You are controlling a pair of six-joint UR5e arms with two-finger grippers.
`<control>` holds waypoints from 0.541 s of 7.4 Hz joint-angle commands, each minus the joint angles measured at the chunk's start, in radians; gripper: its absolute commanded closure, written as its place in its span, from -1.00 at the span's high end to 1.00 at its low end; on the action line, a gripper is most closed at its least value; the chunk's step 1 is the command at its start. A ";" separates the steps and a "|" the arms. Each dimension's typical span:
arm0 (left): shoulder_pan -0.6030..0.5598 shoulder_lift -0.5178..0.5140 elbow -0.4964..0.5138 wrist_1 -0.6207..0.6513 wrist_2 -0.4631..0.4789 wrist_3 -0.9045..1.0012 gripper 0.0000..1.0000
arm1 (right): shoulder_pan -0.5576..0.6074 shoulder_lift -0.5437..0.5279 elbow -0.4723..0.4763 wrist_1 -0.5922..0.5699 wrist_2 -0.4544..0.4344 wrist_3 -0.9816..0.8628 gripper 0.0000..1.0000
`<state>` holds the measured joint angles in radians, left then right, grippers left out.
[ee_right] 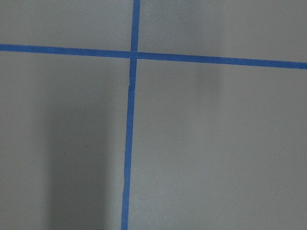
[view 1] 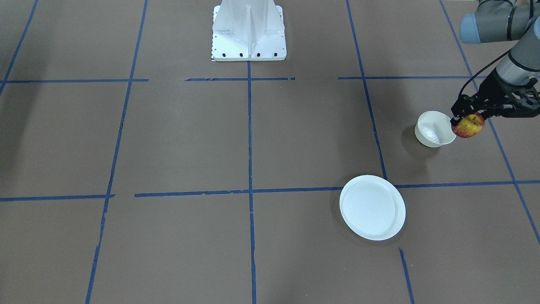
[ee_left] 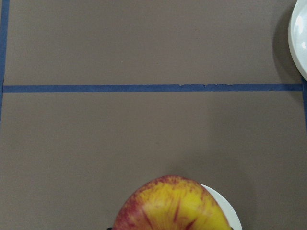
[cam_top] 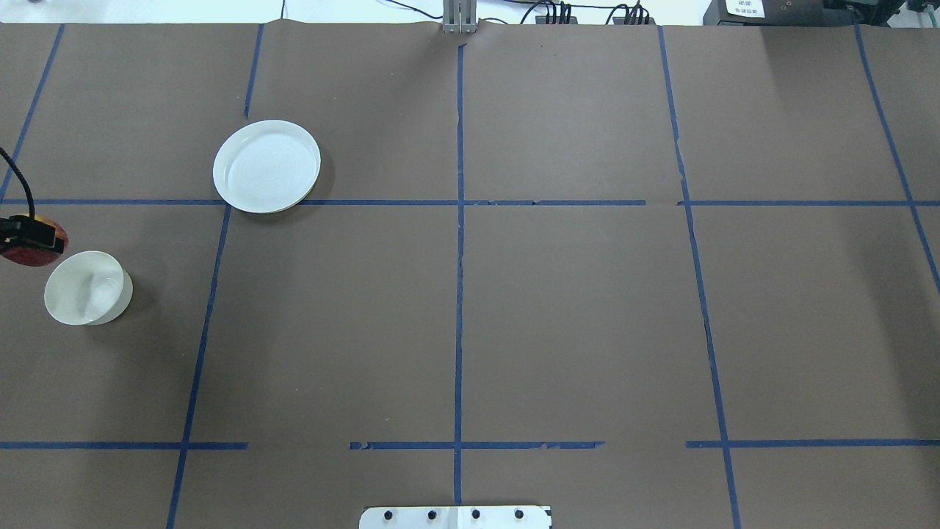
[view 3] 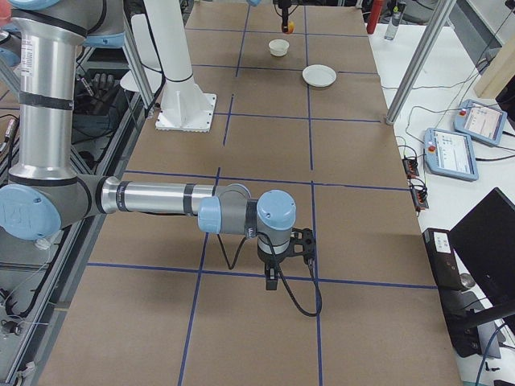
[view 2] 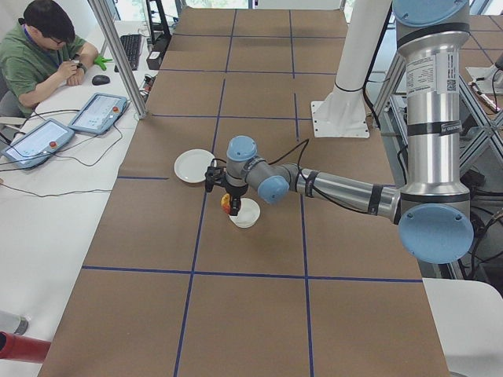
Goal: Move apple from plate to bowl
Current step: 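Lift the apple with the left gripper and carry it toward the white bowl, then lower the apple into the white bowl with the left gripper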
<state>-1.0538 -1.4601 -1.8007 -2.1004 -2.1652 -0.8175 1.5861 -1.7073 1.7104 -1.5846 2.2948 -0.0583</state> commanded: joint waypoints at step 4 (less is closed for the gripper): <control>0.133 0.000 0.069 -0.104 0.068 -0.181 0.12 | 0.000 0.000 0.000 0.000 0.000 0.000 1.00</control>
<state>-0.9465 -1.4607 -1.7379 -2.2017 -2.1172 -0.9725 1.5861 -1.7073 1.7104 -1.5846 2.2948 -0.0583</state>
